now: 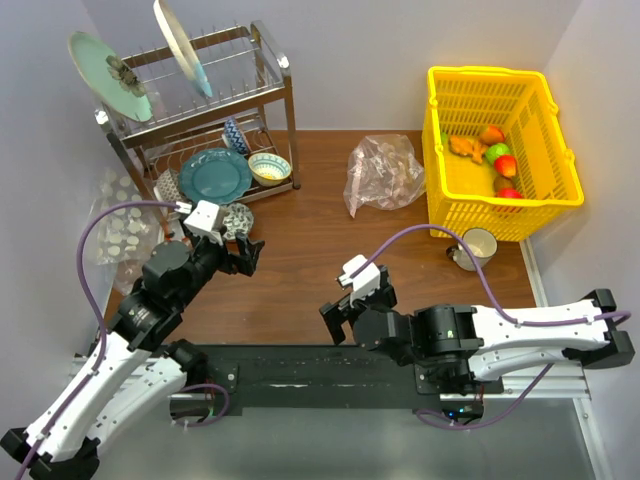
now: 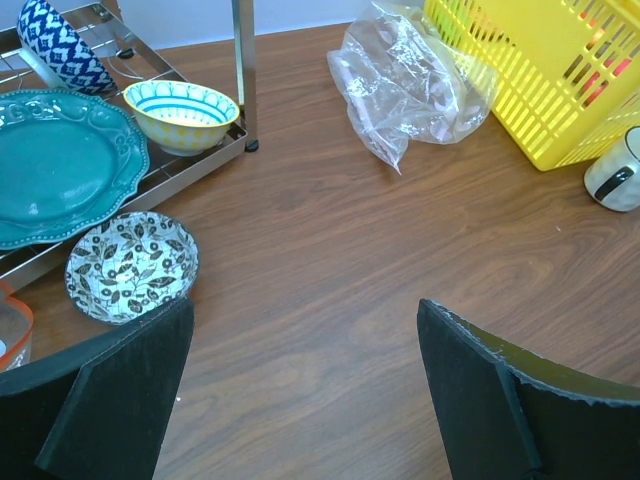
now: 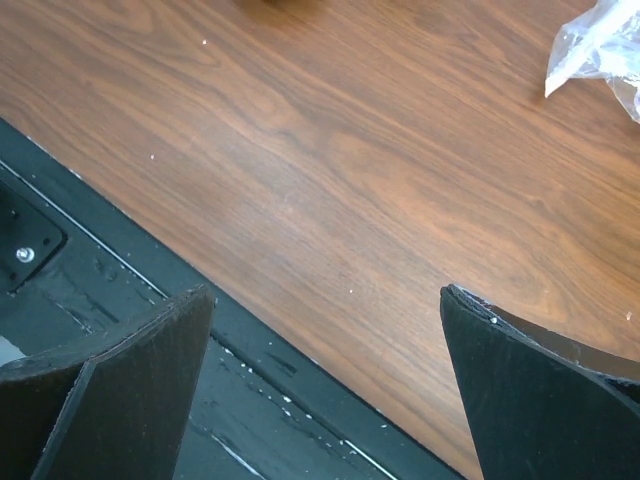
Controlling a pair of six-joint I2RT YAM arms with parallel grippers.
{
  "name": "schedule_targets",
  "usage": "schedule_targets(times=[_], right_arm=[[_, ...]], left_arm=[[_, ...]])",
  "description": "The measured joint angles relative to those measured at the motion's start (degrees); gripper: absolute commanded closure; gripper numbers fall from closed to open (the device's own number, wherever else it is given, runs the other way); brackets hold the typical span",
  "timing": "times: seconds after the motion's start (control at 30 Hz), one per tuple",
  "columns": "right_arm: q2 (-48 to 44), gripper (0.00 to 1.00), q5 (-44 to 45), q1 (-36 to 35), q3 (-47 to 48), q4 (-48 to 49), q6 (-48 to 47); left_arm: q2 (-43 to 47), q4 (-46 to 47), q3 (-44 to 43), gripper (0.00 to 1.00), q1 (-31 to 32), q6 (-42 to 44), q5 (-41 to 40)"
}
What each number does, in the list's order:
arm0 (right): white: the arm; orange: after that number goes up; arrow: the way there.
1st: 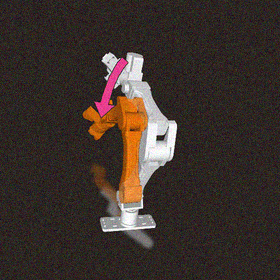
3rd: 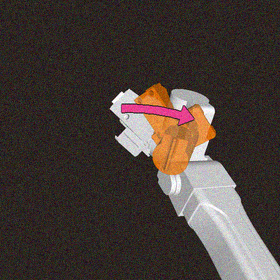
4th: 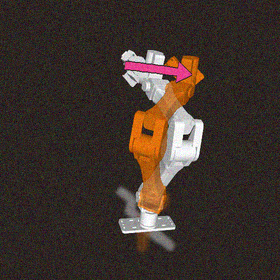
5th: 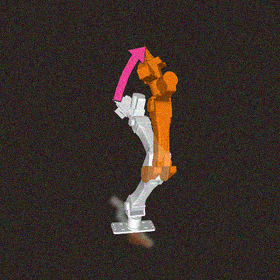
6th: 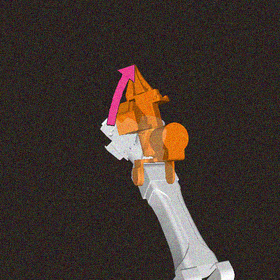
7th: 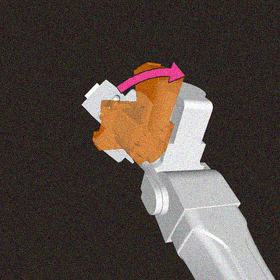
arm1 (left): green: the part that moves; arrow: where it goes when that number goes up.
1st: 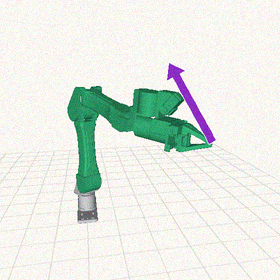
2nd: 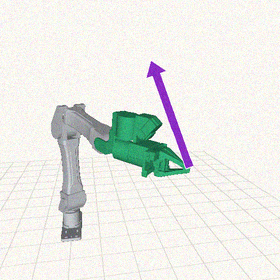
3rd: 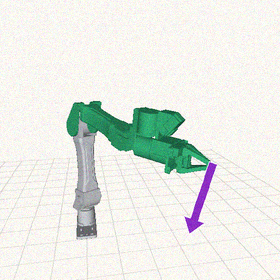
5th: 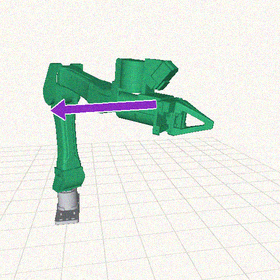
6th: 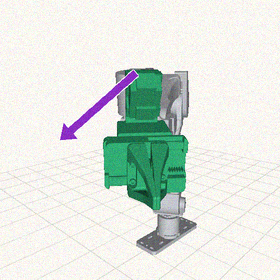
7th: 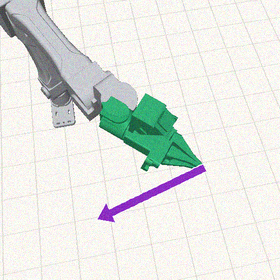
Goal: Place the food in the zip-top bag and seal the zipper
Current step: Pick up the zipper food storage bag at the center of the board.
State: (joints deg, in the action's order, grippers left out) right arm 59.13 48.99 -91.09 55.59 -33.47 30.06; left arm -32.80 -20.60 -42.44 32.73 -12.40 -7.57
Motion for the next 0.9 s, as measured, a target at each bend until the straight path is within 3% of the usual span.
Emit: schedule_targets(times=[0.6, 0.9], right_arm=[[-7.0, 0.01, 1.0, 0.7, -1.7, -0.9, 0.0], [-2.1, 0.01, -5.1, 17.8, 0.7, -1.9, -2.3]], left_arm=[[-2.8, 0.0, 0.0, 0.02, -0.2, 0.0, 0.8], [-2.3, 0.0, 0.0, 0.02, -0.2, 0.0, 0.9]])
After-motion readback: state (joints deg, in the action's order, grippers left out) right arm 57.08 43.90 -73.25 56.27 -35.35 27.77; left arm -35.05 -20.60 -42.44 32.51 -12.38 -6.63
